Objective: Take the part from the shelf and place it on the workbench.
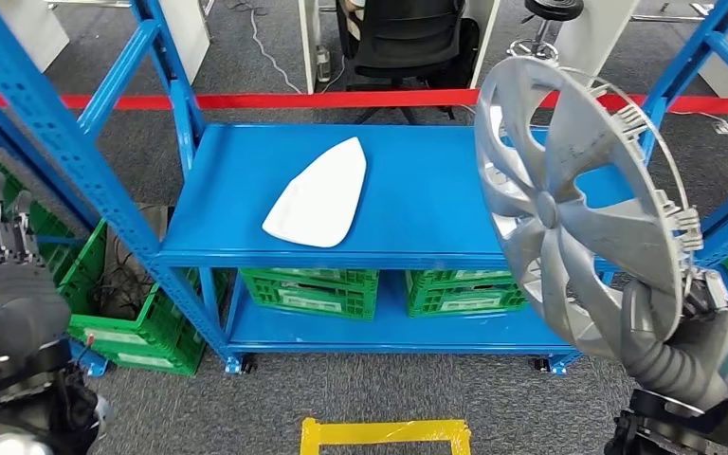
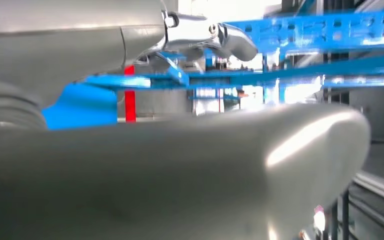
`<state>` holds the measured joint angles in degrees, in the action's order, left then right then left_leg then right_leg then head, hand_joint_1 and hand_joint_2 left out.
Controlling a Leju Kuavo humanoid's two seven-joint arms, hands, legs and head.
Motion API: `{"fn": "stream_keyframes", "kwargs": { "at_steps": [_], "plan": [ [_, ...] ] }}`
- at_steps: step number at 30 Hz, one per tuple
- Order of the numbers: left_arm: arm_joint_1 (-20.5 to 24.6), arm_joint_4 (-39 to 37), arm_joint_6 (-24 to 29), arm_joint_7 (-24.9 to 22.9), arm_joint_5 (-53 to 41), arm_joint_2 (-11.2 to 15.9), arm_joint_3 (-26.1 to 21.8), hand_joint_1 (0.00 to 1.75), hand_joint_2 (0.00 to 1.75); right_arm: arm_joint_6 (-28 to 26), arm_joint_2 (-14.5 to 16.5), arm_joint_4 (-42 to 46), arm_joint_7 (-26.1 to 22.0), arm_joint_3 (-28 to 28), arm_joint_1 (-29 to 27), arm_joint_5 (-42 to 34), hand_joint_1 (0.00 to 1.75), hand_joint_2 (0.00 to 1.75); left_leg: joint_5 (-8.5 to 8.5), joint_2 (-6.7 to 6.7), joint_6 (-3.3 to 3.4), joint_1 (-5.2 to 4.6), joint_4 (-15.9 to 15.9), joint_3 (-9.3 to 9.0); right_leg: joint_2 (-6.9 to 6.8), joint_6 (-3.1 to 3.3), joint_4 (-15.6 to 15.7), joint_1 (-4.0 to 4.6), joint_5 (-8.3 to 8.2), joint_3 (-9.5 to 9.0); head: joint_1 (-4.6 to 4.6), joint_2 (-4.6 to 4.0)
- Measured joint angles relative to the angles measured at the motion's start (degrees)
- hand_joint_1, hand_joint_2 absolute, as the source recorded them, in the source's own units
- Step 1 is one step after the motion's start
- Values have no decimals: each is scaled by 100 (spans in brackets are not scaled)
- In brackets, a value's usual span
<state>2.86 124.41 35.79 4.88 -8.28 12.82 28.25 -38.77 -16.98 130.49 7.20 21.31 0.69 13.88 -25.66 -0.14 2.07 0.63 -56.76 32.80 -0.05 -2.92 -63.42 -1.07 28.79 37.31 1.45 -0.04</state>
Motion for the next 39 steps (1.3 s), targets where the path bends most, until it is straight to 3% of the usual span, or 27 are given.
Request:
{"fn": "stream_keyframes", "kwargs": {
  "at_steps": [2,3,4,5,7,9,12,14,17,19,20,22,24,27,29,32,34,35,37,39],
  "plan": [
    [-3,-2,-5,-1,1,-1,3,0,0,2,-2,-5,-1,8,3,-1,175,175,29,1,21,-7,-9,59,-1,-23,-744,-3,361,288,-64,0],
    [-5,-3,-6,-1,2,-2,5,0,0,2,-2,-11,-1,15,0,-3,175,175,42,1,23,-12,-19,90,-1,-27,-986,-3,437,370,-84,0],
    [-6,-3,-6,-1,2,-2,7,0,0,2,-2,-18,-1,24,-2,-4,175,175,53,-1,21,-15,-33,119,-1,-25,-1018,-2,409,351,-103,0],
    [-7,-4,-5,-1,2,-2,7,0,0,2,-2,-24,-1,31,-4,-6,175,175,62,-3,17,-17,-50,143,-1,-13,-811,-1,285,212,-125,0],
    [-7,-3,-4,1,2,-2,8,0,0,2,-2,-28,-1,37,0,-9,175,175,77,-7,-1,-26,-82,173,-2,33,-8,13,5,-251,-174,0],
    [-5,-2,-3,3,1,-2,8,0,0,2,-3,-28,-2,38,6,-10,175,175,103,-7,-53,-37,-105,211,0,89,507,42,-94,-542,-201,0],
    [-7,-2,1,4,2,-1,11,0,0,2,-4,-28,-3,39,8,-11,175,175,153,-3,-165,-22,-110,271,2,181,583,60,-148,-549,-206,0],
    [-10,-2,3,7,3,0,11,0,0,2,-4,-30,-3,39,9,-10,175,175,-2,-4,-214,-16,-300,382,-10,250,644,32,-215,-546,-185,0],
    [-26,-6,10,9,8,1,13,0,0,6,-2,-35,-2,39,8,-12,175,175,-552,-3,-264,4,-1307,808,-18,303,666,25,-281,-482,-88,0],
    [-44,-13,17,10,14,1,15,0,0,9,-2,-46,1,40,-2,-16,175,175,-650,-2,-277,14,-1671,915,-17,301,654,33,-311,-427,-27,0],
    [-49,-15,21,13,17,1,15,0,0,10,-2,-51,2,41,-7,-17,175,175,-552,-2,-268,15,-1516,799,-15,296,645,36,-321,-409,5,0],
    [-51,-17,23,16,20,1,14,0,0,10,-2,-52,3,42,-12,-17,175,175,-278,-3,-217,6,-751,322,-12,282,623,44,-332,-390,75,0],
    [-49,-16,23,23,20,0,14,0,0,10,-2,-51,3,40,-7,-16,175,175,-167,-1,-165,-20,-152,-48,-11,236,593,54,-348,-356,111,0],
    [-51,-13,23,33,19,-1,16,0,0,10,-3,-51,4,41,-10,-16,175,175,-128,1,-100,-41,-20,-94,-12,126,589,37,-398,-303,120,0],
    [-49,-13,22,37,19,-2,16,0,0,9,-7,-50,6,41,-10,-14,175,175,-56,8,-45,-12,45,-88,-8,71,431,32,-272,-197,102,0],
    [-57,-15,20,48,20,-3,17,0,0,8,-19,-50,8,40,-9,-9,175,175,8,16,1,3,66,-30,-3,9,-536,16,275,207,6,0],
    [-70,-18,19,52,29,-4,19,0,0,8,-21,-61,14,41,-23,-9,175,175,29,16,-1,2,40,29,-4,-18,-995,5,425,355,-35,0],
    [-76,-20,20,55,39,-5,19,0,0,8,-22,-67,18,41,-28,-9,175,175,35,15,-6,3,16,59,-4,-24,-905,-2,345,276,-51,0],
    [-83,-21,22,63,61,-7,19,0,0,8,-26,-74,22,40,-27,-9,175,175,36,13,-24,8,-49,112,-6,-23,-202,-20,56,-123,-91,0],
    [-80,-22,21,76,72,-9,19,0,0,8,-31,-75,25,39,-23,-9,175,175,41,7,-78,-9,-111,173,-1,10,391,-11,-75,-447,-130,0]
  ]
}}
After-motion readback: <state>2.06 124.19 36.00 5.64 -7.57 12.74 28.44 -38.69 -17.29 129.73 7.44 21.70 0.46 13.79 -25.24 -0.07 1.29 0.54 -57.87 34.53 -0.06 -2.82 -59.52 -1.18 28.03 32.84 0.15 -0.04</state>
